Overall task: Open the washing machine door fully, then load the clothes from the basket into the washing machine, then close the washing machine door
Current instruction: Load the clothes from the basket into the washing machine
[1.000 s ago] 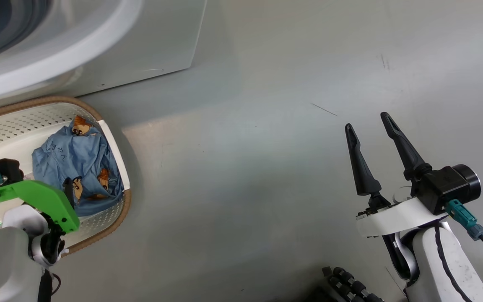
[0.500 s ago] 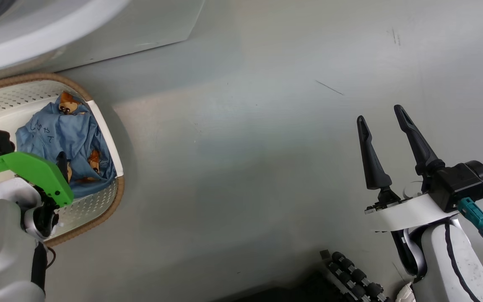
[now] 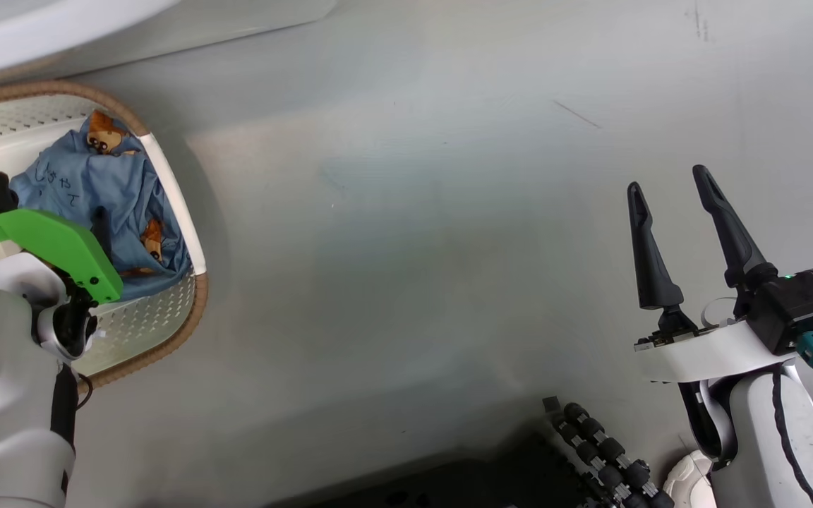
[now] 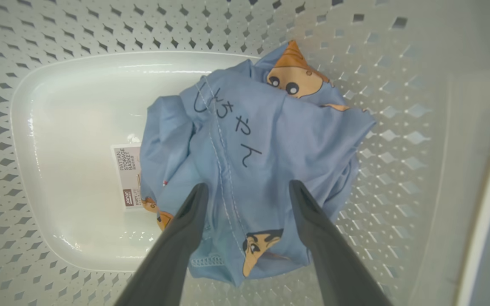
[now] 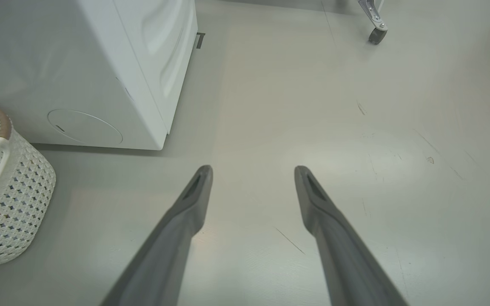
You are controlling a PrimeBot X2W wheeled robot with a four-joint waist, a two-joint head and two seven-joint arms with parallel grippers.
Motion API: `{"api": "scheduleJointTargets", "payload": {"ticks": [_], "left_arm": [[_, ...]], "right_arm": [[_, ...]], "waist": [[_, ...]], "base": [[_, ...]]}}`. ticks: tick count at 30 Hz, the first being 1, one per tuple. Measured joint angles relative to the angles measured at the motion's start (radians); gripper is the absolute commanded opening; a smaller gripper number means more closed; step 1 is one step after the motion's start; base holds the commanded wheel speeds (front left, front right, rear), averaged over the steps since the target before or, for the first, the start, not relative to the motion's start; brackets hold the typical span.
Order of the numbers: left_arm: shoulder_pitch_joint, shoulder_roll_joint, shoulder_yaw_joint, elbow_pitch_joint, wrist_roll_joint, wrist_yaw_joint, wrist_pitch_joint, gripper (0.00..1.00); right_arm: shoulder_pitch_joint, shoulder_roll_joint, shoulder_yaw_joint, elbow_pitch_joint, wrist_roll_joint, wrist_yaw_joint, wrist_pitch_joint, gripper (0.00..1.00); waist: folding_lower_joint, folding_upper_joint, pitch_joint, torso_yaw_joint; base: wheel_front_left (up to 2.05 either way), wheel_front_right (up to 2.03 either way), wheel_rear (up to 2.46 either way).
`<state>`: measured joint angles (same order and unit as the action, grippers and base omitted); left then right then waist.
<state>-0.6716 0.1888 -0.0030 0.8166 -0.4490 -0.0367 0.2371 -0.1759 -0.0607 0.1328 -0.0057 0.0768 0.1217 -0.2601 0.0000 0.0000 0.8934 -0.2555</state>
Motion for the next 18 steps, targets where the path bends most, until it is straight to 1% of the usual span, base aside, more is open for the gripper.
{"api": "scheduleJointTargets", "payload": {"ticks": [7,15,16,17,18], "left_arm": [[-0.032,-0.011,-0.012,0.052,0.019,-0.007,-0.027,1.00],[-0.070,-0.014,-0.026,0.095,0.030,-0.007,-0.071,1.00],[-0.077,-0.016,-0.030,0.102,0.035,-0.007,-0.077,0.82],[-0.082,-0.017,-0.033,0.109,0.040,-0.007,-0.081,0.48],[-0.086,-0.020,-0.035,0.114,0.043,-0.008,-0.084,0.42]], "right_arm": [[0.006,-0.002,-0.017,-0.017,-0.009,-0.001,0.000,1.00],[0.046,-0.011,-0.035,-0.029,-0.017,-0.001,0.000,1.00],[0.047,-0.012,-0.036,-0.032,-0.017,-0.001,0.000,1.00],[0.047,-0.013,-0.038,-0.034,-0.017,-0.001,0.000,1.00],[0.047,-0.013,-0.040,-0.037,-0.017,-0.001,0.000,1.00]], "waist": [[0.0000,0.0000,0.032,0.023],[0.0000,0.0000,0.040,0.040],[0.0000,0.0000,0.040,0.041],[0.0000,0.0000,0.041,0.043],[0.0000,0.0000,0.041,0.044]], "base": [[0.00,0.00,0.00],[0.00,0.00,0.00],[0.00,0.00,0.00],[0.00,0.00,0.00],[0.00,0.00,0.00]]}}
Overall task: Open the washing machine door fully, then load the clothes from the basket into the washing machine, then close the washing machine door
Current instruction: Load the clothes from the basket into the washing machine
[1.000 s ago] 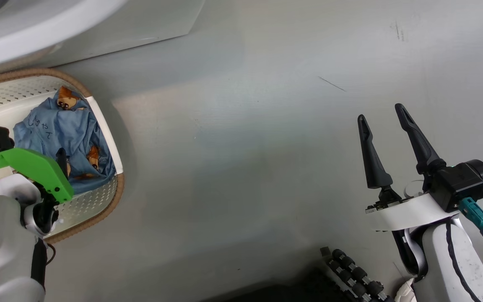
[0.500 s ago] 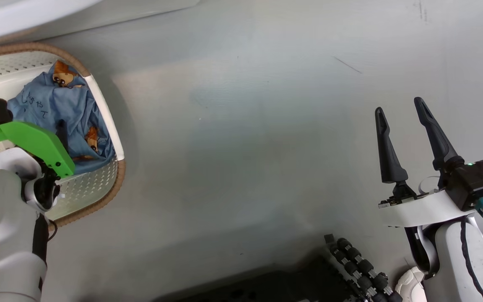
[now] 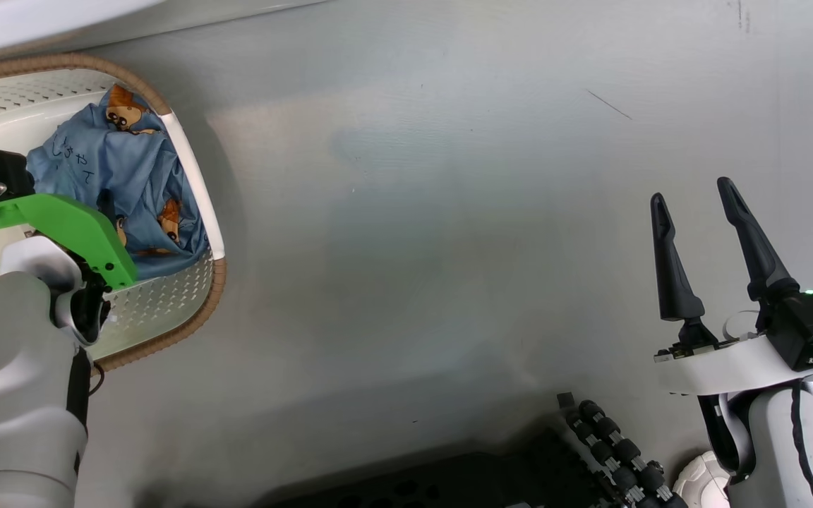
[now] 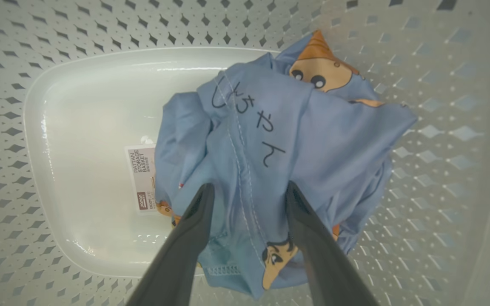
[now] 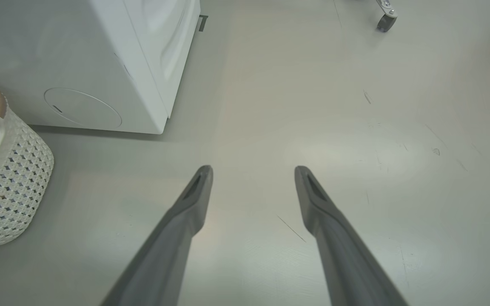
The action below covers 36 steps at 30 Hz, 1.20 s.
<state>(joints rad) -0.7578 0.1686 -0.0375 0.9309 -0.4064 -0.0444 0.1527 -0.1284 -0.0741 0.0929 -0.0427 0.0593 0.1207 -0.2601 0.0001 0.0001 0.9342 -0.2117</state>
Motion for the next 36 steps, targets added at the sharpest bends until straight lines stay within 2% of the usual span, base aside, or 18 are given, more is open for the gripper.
{"api": "scheduleJointTargets", "payload": {"ticks": [4,9,10,12,19,23,36], "left_arm": [[-0.005,-0.015,-0.005,0.026,0.000,-0.009,-0.014,0.44],[-0.016,-0.025,-0.011,0.058,0.000,-0.010,-0.032,0.40],[-0.019,-0.025,-0.011,0.063,0.000,-0.010,-0.033,0.37],[-0.027,-0.025,-0.015,0.066,0.002,-0.021,-0.046,0.00],[-0.048,-0.026,0.002,0.097,-0.007,-0.027,-0.069,0.00],[-0.047,-0.026,0.029,0.099,-0.027,-0.030,-0.116,0.00],[0.034,-0.070,-0.003,0.078,0.006,-0.043,-0.385,0.00]], "right_arm": [[0.013,-0.004,-0.010,-0.012,0.000,0.000,0.000,1.00],[0.022,-0.012,-0.019,-0.020,-0.002,-0.009,0.000,1.00],[0.025,-0.014,-0.020,-0.022,-0.003,-0.009,0.000,1.00],[0.036,-0.015,-0.023,-0.024,-0.008,-0.009,0.000,1.00],[0.036,-0.009,-0.015,-0.026,-0.008,-0.009,0.000,1.00],[0.013,0.001,0.008,-0.023,-0.008,-0.008,0.000,1.00],[-0.086,0.008,0.013,0.028,-0.005,-0.008,0.000,1.00]], "waist": [[0.0000,0.0000,-0.001,0.004],[0.0000,0.0000,-0.004,0.009],[0.0000,0.0000,-0.004,0.009],[-0.0001,0.0000,-0.005,0.011],[0.0000,0.0000,-0.008,0.016],[0.0000,0.0000,-0.014,0.015],[0.0000,0.0000,-0.111,0.046]], "base": [[0.01,0.01,0.01],[0.15,0.15,0.15],[0.20,0.20,0.20],[0.14,0.14,0.14],[0.01,0.01,0.01],[0.00,0.00,0.00],[0.00,0.00,0.00]]}}
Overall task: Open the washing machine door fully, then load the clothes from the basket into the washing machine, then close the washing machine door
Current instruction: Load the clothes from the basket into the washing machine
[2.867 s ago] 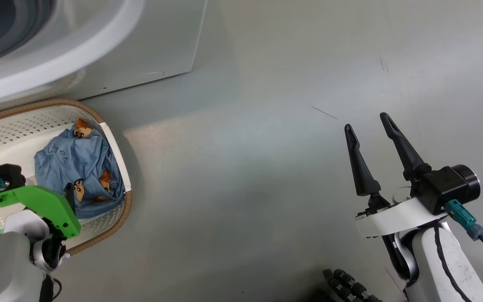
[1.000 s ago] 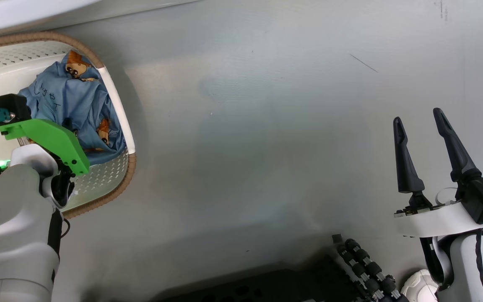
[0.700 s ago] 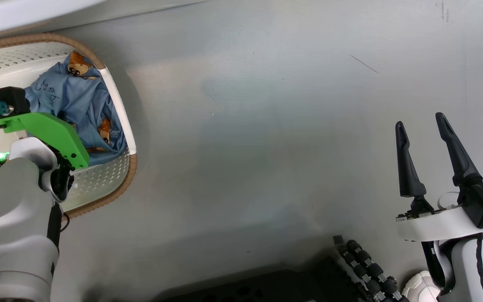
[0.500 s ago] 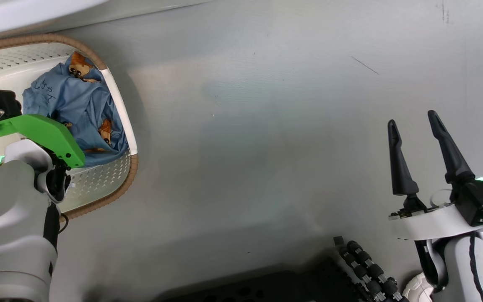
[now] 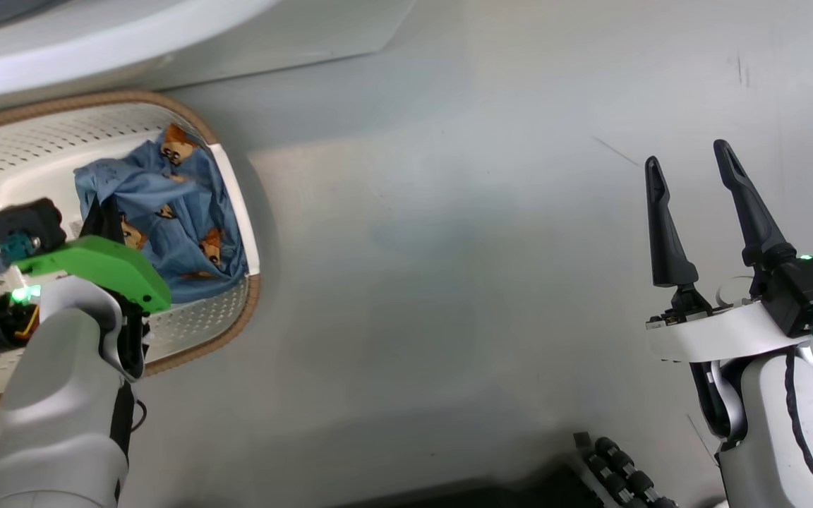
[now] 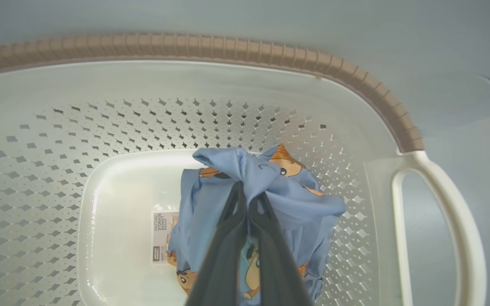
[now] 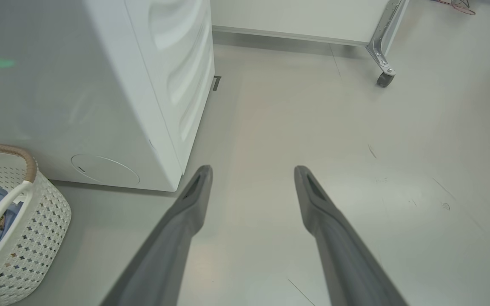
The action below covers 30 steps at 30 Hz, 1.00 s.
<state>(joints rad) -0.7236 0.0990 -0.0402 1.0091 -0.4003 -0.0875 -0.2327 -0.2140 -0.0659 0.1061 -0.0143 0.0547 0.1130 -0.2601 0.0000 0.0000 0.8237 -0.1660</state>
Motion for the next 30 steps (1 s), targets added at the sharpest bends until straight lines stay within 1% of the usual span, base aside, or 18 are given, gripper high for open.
{"api": "scheduleJointTargets", "payload": {"ticks": [2,13,15,16,18,20,25,26,30], "left_arm": [[0.023,-0.003,0.000,-0.007,0.001,0.000,-0.024,0.00],[0.103,-0.035,0.001,-0.094,0.012,0.001,-0.025,0.00],[0.129,-0.044,0.004,-0.140,0.015,0.004,-0.024,0.00],[0.155,-0.047,0.011,-0.202,0.027,0.015,-0.024,0.00],[0.178,-0.047,0.024,-0.256,0.041,0.023,-0.024,0.00],[0.208,-0.048,0.039,-0.295,0.043,0.027,-0.024,0.00],[0.295,-0.052,0.042,-0.386,0.069,0.036,-0.023,0.00],[0.312,-0.053,0.043,-0.407,0.074,0.041,-0.023,0.00],[0.373,-0.053,0.061,-0.485,0.091,0.063,-0.023,0.00]], "right_arm": [[-0.007,0.000,-0.001,0.006,0.006,0.000,0.000,1.00],[-0.009,-0.001,-0.015,0.045,0.007,0.000,0.000,1.00],[-0.008,-0.002,-0.019,0.053,0.007,0.001,0.000,1.00],[-0.007,-0.002,-0.023,0.058,0.009,0.001,0.000,1.00],[-0.004,-0.003,-0.027,0.065,0.013,0.001,0.000,1.00],[0.001,-0.005,-0.030,0.074,0.015,0.003,0.000,1.00],[0.033,-0.007,-0.030,0.095,0.015,0.004,0.000,1.00],[0.041,-0.007,-0.027,0.098,0.015,0.009,0.000,1.00],[0.056,-0.005,-0.015,0.108,0.016,0.009,0.000,1.00]], "waist": [[0.0000,0.0000,-0.024,0.009],[0.0000,0.0000,-0.154,0.063],[0.0000,0.0000,-0.182,0.075],[0.0000,0.0000,-0.210,0.086],[0.0000,0.0000,-0.238,0.097],[0.0000,0.0000,-0.267,0.108],[-0.0001,0.0000,-0.340,0.130],[-0.0001,0.0000,-0.355,0.134],[-0.0001,0.0000,-0.414,0.146]], "base": [[0.00,0.00,0.00],[0.00,0.00,0.00],[0.00,0.00,0.00],[0.00,0.00,0.00],[0.00,0.00,0.00],[0.00,0.00,0.00],[0.00,0.00,0.00],[0.00,0.00,0.00],[0.00,0.00,0.00]]}}
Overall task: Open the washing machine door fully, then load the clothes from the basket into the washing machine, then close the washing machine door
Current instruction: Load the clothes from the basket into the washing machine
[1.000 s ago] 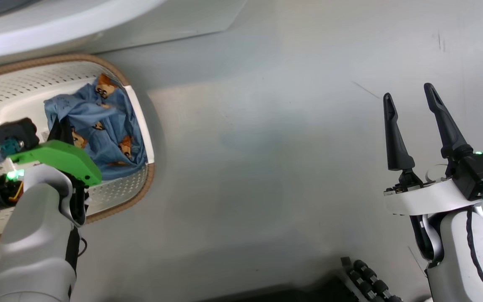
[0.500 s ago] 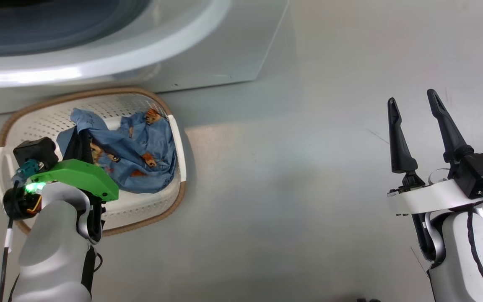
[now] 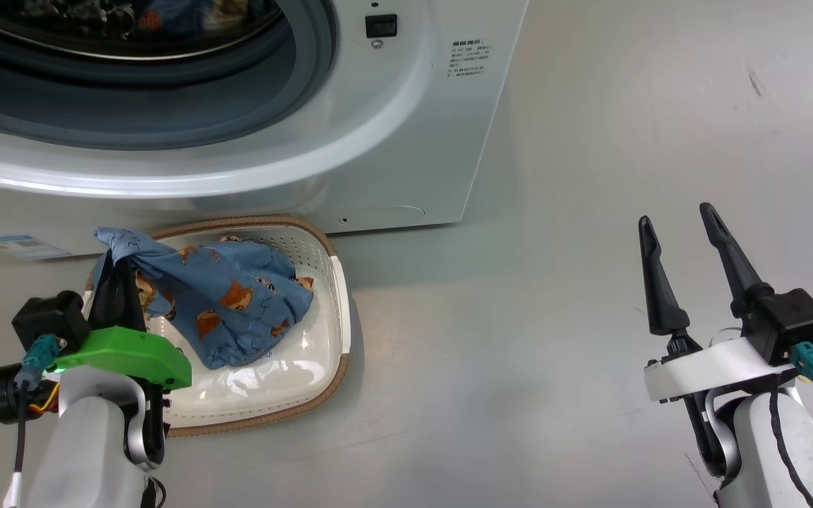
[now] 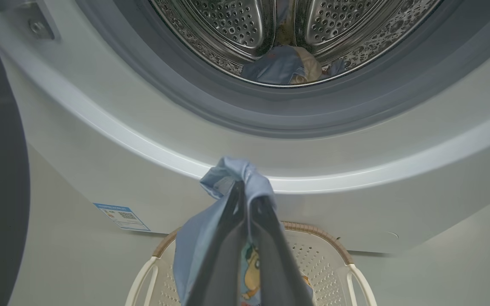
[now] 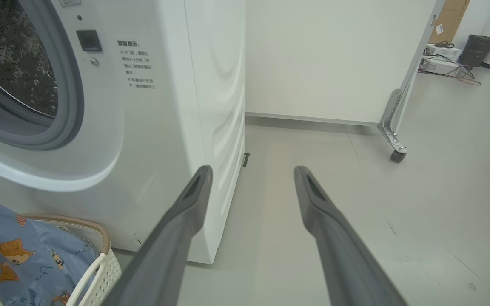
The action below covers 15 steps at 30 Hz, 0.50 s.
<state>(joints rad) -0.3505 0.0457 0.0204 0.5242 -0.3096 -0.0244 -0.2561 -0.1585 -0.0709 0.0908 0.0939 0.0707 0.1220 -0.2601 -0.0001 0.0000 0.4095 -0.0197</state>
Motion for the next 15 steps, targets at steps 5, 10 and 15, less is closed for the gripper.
{"api": "scheduleJointTargets", "payload": {"ticks": [5,10,15], "left_arm": [[0.082,-0.002,0.004,-0.080,0.030,0.011,0.000,0.00],[0.167,-0.002,0.007,-0.153,0.047,0.027,0.000,0.00],[0.261,-0.003,0.004,-0.203,0.047,0.038,0.000,0.00]], "right_arm": [[0.048,-0.001,0.012,0.021,0.004,0.000,0.000,1.00],[0.086,-0.004,0.022,0.042,0.004,0.000,0.000,1.00],[0.136,-0.011,0.041,0.064,0.007,0.000,0.000,1.00]], "waist": [[0.0000,0.0000,-0.074,0.009],[0.0000,0.0000,-0.148,0.013],[0.0000,0.0000,-0.221,0.012]], "base": [[0.00,0.00,0.00],[0.00,0.00,0.00],[0.00,0.00,0.00]]}}
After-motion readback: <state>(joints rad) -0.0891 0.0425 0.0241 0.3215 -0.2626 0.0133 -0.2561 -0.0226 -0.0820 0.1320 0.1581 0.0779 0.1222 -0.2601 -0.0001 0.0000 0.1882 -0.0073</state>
